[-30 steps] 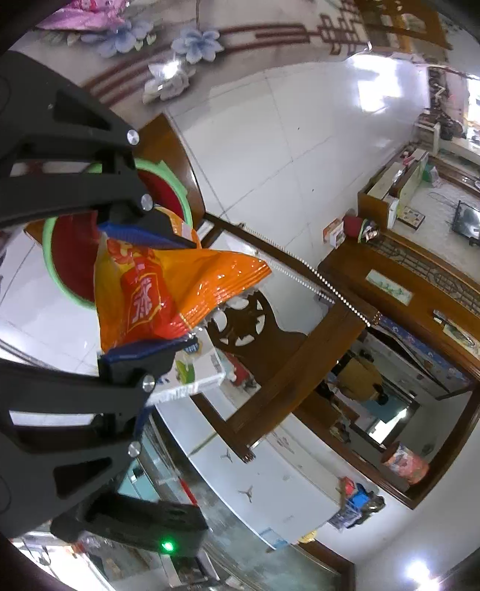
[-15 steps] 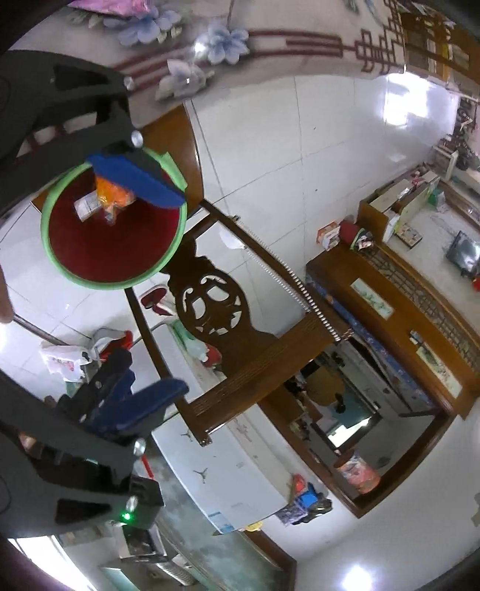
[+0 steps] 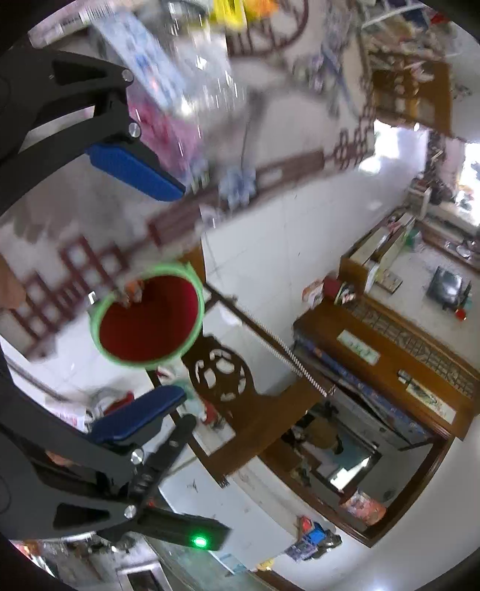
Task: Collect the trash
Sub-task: 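Move both tools back over the table, then grasp the pink paper bag with the left tool while the right tool grasps the pink wrapper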
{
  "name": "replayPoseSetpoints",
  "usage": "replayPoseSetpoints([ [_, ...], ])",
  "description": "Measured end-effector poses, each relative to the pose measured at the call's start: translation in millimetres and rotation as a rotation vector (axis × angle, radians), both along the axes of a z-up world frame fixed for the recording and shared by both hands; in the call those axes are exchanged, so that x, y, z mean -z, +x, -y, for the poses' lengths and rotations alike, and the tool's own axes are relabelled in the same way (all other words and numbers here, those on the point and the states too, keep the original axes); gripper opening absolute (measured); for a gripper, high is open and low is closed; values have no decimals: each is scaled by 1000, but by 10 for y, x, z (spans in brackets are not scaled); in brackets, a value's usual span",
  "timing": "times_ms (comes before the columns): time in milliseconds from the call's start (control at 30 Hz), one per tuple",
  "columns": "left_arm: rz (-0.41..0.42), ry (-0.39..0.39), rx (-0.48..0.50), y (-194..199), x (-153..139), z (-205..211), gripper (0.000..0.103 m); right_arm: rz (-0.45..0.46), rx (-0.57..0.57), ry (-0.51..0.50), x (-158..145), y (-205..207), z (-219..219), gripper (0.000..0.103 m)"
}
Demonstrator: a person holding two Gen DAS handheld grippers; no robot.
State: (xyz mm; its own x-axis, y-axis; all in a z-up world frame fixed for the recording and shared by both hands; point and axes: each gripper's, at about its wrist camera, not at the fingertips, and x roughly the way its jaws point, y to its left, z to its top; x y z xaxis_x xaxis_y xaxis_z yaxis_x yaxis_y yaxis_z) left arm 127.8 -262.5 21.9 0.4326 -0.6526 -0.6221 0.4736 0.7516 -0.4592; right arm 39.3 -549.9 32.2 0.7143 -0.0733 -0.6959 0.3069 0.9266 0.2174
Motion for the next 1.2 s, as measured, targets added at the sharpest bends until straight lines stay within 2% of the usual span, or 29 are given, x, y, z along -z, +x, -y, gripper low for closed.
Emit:
replayPoseSetpoints([
  [100, 1, 6, -33, -111, -27, -371, 98, 15, -61, 8, -43, 55, -324, 96],
  [433, 45, 132, -242, -551, -105, -1814, 98, 3, -271, -28, -30, 241, -1455, 96],
  [667, 37, 223, -350, -646, 106, -2496, 98, -38, -404, -11, 121, 292, -2236, 96],
  [767, -3, 222, -377, -655, 278, -2749, 98, -59, -460, -34, 211, 286, -2537, 96],
  [967, -71, 172, -400, -665, 509, -2910, 98, -116, -511, -75, 454, 325, -2868, 96],
  [1200, -113, 172, -315, -565, 660, -2568, 98, -172, -464, -28, 629, 481, -2735, 96],
])
